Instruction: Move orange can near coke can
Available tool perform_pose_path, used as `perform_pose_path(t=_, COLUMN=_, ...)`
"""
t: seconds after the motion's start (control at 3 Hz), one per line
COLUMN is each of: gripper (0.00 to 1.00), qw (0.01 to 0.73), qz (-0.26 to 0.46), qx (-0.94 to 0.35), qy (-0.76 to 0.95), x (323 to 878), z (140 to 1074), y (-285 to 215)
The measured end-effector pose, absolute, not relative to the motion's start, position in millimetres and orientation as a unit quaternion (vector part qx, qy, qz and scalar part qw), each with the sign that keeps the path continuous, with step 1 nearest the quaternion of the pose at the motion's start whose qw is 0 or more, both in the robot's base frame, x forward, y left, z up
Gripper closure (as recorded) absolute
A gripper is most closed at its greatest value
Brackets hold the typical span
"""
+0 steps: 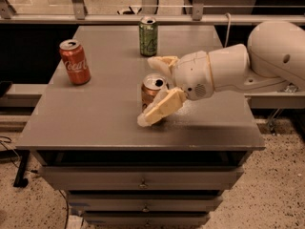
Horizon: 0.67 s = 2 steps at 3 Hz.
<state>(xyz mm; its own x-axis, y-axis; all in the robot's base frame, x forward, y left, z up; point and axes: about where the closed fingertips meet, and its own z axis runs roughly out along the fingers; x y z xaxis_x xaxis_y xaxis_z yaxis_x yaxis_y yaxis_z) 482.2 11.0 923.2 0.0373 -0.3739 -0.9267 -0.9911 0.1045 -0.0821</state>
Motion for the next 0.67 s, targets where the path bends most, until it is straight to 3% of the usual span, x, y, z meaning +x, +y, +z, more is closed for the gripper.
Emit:
perform_pose_path(t=0.33, gripper=0.0, qw=0.457, qz=0.355, qx=-0.561, qy=0.592, x=494, z=912, y=17)
perform_pose_path(t=0.67, gripper=0.18, qw=0.472, qz=0.356, qx=-0.551, qy=0.589, x=506, z=905, y=18)
